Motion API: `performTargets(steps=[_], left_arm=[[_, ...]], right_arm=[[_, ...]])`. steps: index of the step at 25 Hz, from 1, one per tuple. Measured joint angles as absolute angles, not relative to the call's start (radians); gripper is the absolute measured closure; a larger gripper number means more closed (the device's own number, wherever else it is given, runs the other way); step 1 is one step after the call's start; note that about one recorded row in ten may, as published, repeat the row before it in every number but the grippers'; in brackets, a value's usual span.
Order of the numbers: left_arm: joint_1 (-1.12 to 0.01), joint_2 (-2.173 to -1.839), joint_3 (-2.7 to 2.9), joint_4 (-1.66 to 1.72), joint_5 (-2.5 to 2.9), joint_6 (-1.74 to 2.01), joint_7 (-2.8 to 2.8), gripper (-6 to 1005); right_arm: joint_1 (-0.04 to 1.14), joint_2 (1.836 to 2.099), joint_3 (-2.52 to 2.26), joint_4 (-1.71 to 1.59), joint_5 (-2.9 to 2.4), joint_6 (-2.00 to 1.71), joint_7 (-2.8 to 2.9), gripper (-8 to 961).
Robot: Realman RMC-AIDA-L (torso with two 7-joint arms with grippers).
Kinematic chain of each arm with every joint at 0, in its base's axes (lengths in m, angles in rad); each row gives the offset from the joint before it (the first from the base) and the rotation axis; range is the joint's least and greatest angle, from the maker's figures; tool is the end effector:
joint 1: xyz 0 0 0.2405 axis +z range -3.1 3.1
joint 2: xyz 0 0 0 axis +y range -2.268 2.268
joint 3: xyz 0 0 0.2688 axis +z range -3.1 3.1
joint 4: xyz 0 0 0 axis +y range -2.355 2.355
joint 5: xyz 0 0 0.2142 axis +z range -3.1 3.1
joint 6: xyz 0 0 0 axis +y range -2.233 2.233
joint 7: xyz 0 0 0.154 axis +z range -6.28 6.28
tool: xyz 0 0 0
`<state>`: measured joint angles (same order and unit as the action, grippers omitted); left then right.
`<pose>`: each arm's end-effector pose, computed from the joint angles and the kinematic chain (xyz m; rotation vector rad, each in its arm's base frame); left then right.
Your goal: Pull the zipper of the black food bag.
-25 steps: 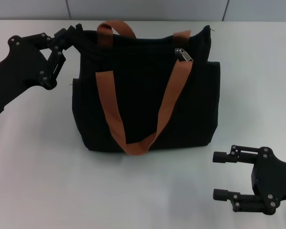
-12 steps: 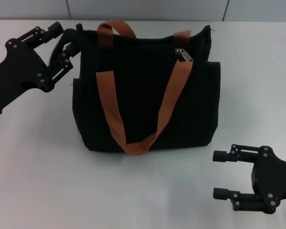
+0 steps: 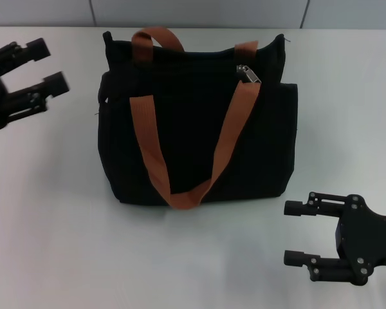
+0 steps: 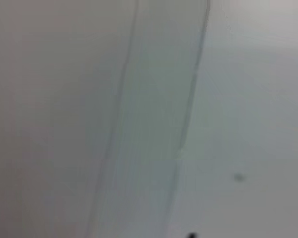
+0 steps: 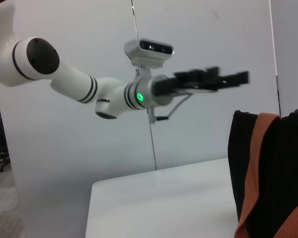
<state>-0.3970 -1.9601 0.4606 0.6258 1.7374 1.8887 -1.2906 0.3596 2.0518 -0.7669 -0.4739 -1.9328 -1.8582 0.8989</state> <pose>-0.2949 0.3012 0.0870 -2.4411 -0.4526 -1.1451 0.2944 0.2401 -0.0301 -2.8681 0.2408 0.9955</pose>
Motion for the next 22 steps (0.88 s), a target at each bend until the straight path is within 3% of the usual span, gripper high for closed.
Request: performTargets(steps=[3,6,17,22], left_arm=[[-0.4,-1.933,0.501,0.621,1.738,1.979,-1.328,161],[-0.398,-1.933,0.61,0.624,1.737,2.008,-1.327,162],[-0.369,-1.984,0.898,0.573,1.772,1.986,-1.119,164],[-0.372,-1.992,0.895,0.473,1.811,1.922,-1.007,165]], right_arm=[[0.361,2.053,-0.767,-0.474,-1.933,-1.858,0.899,238],[0.365,2.054,-0.767,-0.474,-1.933,-1.862,0.902,238],[0.378,2.061,-0.777,-0.467,-1.933,-1.854,0.911,238],[0.393,2.063,-0.782,-0.438,-1.944,-1.824,0.905,238]])
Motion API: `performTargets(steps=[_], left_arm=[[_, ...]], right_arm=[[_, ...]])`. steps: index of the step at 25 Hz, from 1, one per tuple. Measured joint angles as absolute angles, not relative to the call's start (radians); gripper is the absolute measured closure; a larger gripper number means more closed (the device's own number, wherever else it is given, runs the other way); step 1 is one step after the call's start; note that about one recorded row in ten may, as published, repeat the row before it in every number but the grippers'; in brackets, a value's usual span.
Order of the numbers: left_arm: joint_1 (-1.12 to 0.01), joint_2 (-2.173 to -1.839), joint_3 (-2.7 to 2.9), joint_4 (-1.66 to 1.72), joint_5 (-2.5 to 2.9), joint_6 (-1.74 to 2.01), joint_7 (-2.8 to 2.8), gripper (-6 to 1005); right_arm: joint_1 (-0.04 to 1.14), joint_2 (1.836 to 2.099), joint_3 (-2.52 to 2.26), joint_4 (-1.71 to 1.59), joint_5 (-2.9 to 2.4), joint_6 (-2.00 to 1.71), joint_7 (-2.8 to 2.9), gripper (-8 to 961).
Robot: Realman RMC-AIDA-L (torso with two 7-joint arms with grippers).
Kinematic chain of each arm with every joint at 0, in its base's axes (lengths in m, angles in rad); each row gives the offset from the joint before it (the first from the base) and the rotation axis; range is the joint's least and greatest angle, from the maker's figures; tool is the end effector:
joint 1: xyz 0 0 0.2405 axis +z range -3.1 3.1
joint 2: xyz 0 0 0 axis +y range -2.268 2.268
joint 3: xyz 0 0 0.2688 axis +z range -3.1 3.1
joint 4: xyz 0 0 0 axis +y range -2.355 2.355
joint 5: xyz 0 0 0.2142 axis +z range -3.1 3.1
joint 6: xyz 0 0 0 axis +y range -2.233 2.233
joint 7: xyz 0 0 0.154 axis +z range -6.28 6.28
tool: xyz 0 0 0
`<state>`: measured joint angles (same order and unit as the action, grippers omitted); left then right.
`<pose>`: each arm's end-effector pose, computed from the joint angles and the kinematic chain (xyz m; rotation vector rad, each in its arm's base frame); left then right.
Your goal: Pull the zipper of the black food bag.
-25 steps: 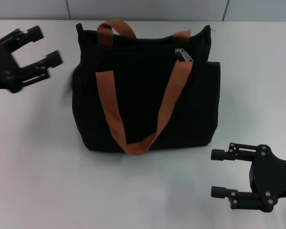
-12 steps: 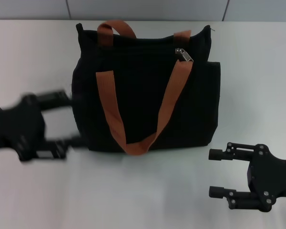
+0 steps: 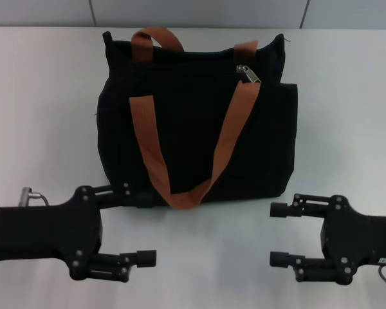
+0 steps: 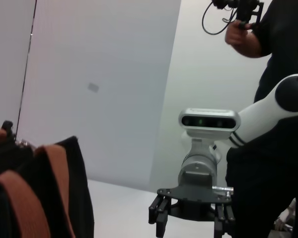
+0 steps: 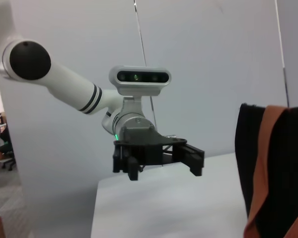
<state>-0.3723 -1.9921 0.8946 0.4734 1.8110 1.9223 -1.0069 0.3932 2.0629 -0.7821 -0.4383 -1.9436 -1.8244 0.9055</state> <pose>-0.2881 0.2428 -0.0100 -2.9370 -0.2943 -1.0678 0.2876 0.2452 -0.0429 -2.8984 0.2614 0.9927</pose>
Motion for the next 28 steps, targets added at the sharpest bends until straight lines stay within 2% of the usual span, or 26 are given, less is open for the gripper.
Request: performTargets(steps=[7,28], left_arm=[[-0.372,-2.001,0.902,0.456,1.841,1.855,-0.979,165],[-0.379,-2.002,0.907,0.456,1.847,1.85,-0.984,166]], right_arm=[[0.403,2.075,-0.782,-0.425,-1.97,-1.795,0.902,238],[0.409,2.074,-0.775,-0.427,-1.97,-1.793,0.9,238]])
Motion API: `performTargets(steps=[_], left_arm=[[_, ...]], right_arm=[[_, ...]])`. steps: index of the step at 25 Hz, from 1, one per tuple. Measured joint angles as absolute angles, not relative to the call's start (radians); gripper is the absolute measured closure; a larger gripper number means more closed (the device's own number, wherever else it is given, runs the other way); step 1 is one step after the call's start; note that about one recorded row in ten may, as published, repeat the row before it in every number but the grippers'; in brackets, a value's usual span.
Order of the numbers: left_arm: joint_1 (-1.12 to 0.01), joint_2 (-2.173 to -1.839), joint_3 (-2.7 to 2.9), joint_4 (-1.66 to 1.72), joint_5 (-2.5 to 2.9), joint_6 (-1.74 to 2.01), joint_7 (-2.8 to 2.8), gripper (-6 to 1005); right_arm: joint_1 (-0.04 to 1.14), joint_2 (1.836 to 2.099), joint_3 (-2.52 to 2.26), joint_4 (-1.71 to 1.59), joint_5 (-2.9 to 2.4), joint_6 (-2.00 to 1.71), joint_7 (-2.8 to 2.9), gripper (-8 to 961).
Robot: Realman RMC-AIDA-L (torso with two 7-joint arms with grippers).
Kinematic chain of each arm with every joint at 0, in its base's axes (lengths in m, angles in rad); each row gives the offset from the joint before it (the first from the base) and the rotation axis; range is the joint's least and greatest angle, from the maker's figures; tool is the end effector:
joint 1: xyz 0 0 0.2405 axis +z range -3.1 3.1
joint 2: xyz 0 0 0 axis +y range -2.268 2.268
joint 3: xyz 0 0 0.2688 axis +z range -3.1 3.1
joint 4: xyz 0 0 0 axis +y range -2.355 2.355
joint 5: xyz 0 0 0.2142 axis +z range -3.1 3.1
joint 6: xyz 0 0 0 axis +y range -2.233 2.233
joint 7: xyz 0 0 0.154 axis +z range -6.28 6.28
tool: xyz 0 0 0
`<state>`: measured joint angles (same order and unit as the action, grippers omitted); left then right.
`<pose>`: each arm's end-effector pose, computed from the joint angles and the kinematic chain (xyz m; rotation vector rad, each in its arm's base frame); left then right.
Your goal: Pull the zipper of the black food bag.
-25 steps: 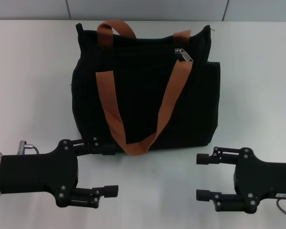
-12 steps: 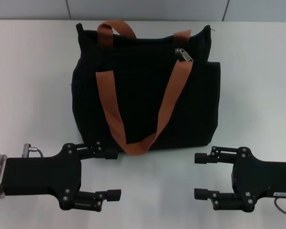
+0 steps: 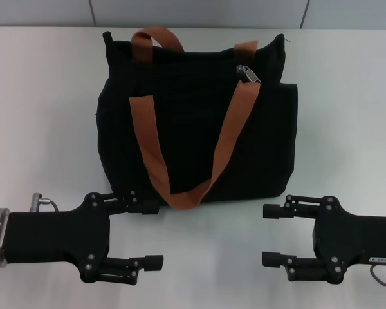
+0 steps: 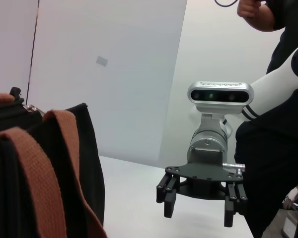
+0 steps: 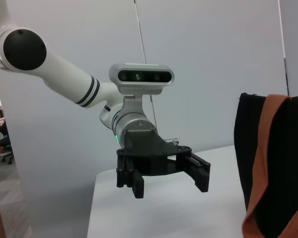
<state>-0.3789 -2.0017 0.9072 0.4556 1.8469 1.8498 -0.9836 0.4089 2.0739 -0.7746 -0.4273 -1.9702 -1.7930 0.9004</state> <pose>-0.2941 0.2449 -0.0236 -2.9537 -0.3106 -0.9719 0.2861 0.2482 -0.0512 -2.9121 0.2650 0.9614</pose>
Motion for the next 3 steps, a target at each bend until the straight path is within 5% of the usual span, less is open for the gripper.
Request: performTargets(steps=[3], left_arm=[[-0.379,-2.002,0.908,0.456,1.847,1.851,-0.984,166]], right_arm=[[0.411,2.074,-0.774,-0.428,-1.97,-1.793,0.9,238]])
